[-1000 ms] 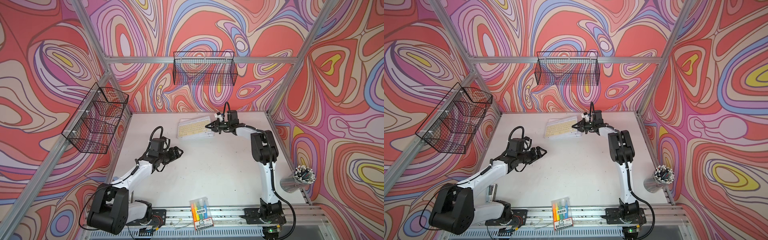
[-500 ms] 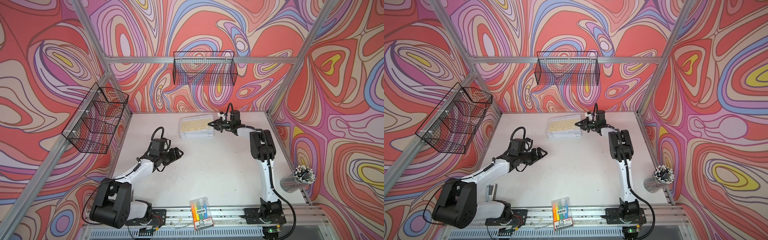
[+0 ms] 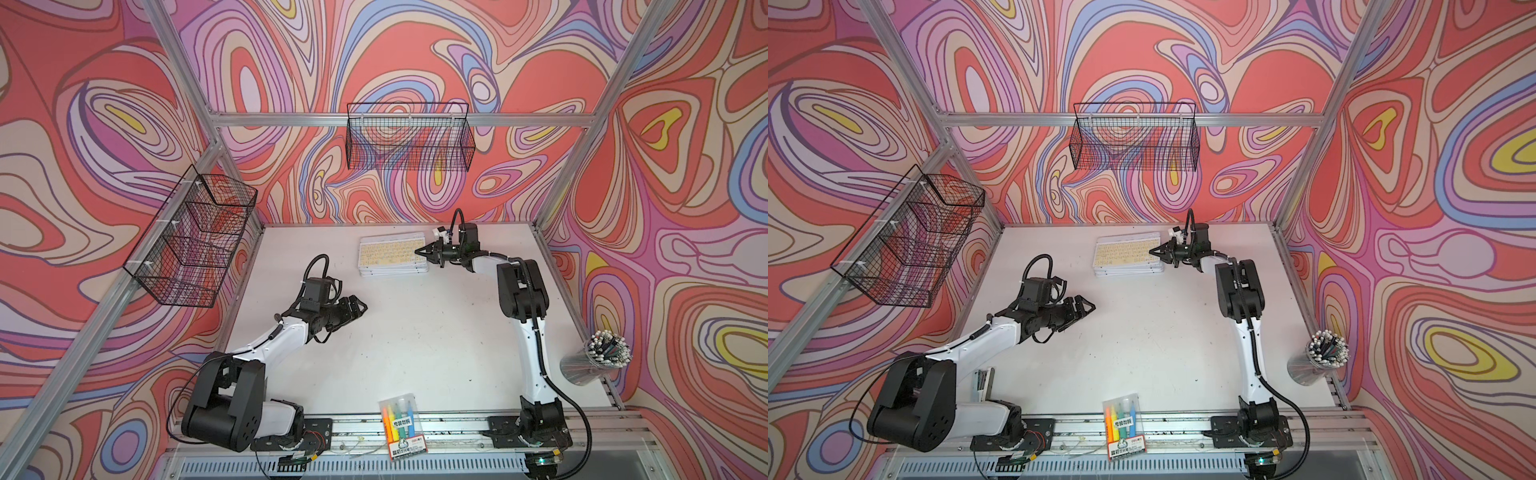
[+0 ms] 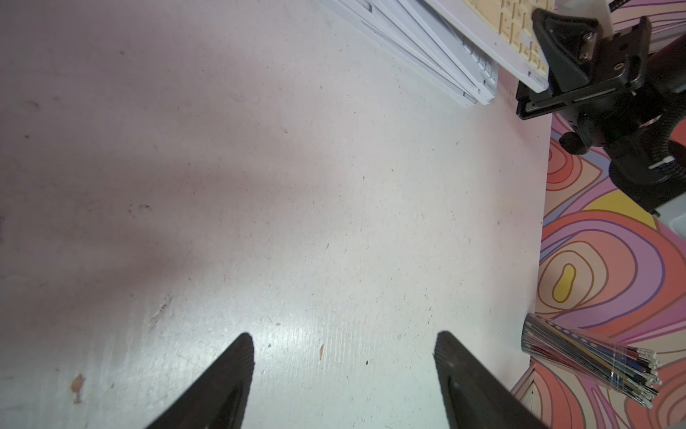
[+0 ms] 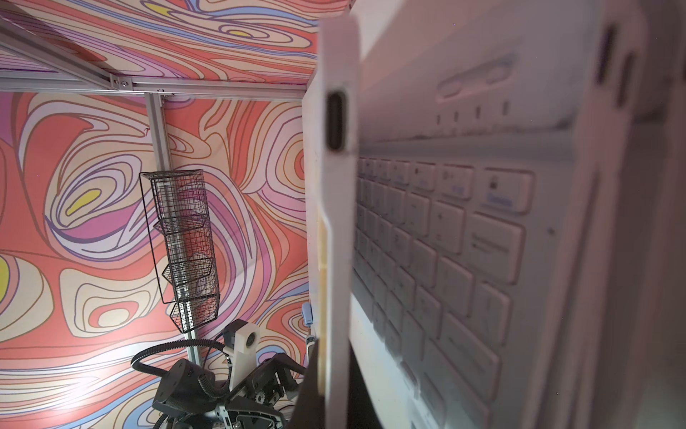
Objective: Stack the numeric keypads
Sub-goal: Place the numeric keypad at the numeric keypad.
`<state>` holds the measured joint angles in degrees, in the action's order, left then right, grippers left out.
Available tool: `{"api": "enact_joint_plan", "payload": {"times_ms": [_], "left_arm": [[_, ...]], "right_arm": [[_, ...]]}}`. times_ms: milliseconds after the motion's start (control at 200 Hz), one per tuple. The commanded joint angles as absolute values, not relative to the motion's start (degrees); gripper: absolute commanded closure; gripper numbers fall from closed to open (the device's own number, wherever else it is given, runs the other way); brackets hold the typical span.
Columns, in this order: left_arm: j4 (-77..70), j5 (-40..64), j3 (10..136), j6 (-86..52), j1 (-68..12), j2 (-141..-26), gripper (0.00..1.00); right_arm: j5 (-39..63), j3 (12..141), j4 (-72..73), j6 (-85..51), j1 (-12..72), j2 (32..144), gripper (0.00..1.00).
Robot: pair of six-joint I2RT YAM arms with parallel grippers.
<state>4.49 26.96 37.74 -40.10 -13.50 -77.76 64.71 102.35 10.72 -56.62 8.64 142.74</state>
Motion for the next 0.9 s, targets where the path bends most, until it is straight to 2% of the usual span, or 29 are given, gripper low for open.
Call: {"api": "enact_joint_plan", "payload": {"times_ms": [0, 85, 230, 366, 726, 871, 896], "left_arm": [[4.1, 26.7, 38.8, -39.5, -13.3, -78.1, 0.18], [4.1, 26.6, 38.7, -39.6, -13.3, -78.0, 0.16], [4.0, 26.6, 38.4, -39.6, -13.3, -78.0, 0.14], [3.6, 26.5, 37.7, -39.9, -13.3, -77.7, 0.13], [3.6, 26.1, 37.4, -40.2, -13.3, -77.3, 0.11], [3.6, 26.0, 37.2, -40.2, -13.3, -76.8, 0.07], [3.7, 25.9, 37.0, -40.2, -13.3, -76.7, 0.07]], "right_arm": [[62.8, 105.0, 3.6, -50.4, 8.4, 143.3, 0.88], [61.0, 106.5, -1.3, -47.4, 8.3, 142.8, 0.77], [59.0, 109.3, -6.5, -44.8, 8.3, 142.9, 0.65], [57.4, 111.2, -11.3, -41.8, 8.3, 143.0, 0.6], [48.8, 116.9, -24.6, -34.8, 7.5, 142.0, 0.55], [44.1, 125.0, -33.5, -31.3, 6.0, 141.4, 0.48], [43.6, 126.2, -34.8, -30.8, 5.8, 141.1, 0.44]]}}
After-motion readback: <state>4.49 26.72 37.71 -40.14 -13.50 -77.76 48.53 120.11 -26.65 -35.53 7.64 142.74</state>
